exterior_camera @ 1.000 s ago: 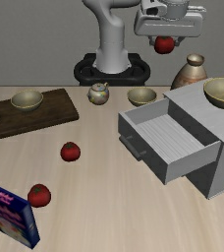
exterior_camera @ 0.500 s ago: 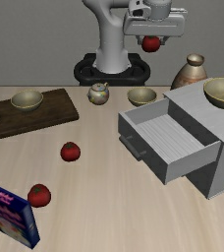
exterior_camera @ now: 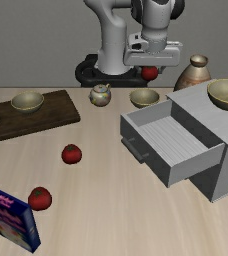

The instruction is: Pick the tomato in the top layer of the drawer and place it on the bowl between the vase and the teapot

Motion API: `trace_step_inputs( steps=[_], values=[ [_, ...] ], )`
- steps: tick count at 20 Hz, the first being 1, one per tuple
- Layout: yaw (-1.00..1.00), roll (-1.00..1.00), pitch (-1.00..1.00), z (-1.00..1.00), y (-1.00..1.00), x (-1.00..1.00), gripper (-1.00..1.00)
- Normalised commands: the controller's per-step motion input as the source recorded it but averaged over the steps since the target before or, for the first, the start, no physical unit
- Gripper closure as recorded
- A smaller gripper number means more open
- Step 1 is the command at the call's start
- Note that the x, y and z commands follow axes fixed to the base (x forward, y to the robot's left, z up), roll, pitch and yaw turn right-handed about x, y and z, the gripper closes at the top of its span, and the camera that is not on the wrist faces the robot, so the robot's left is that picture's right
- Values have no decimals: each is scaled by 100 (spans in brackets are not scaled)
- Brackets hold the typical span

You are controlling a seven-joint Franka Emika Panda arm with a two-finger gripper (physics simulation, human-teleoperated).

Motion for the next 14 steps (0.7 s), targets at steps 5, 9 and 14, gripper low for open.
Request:
trace_step_inputs(
  steps=[5, 9, 14],
  values=[
    [0, 0, 0, -80, 0, -20, 100],
    [0, 0, 0, -25, -25, 25, -100],
    [0, 0, 0, 0, 0, 0, -100]
  ],
)
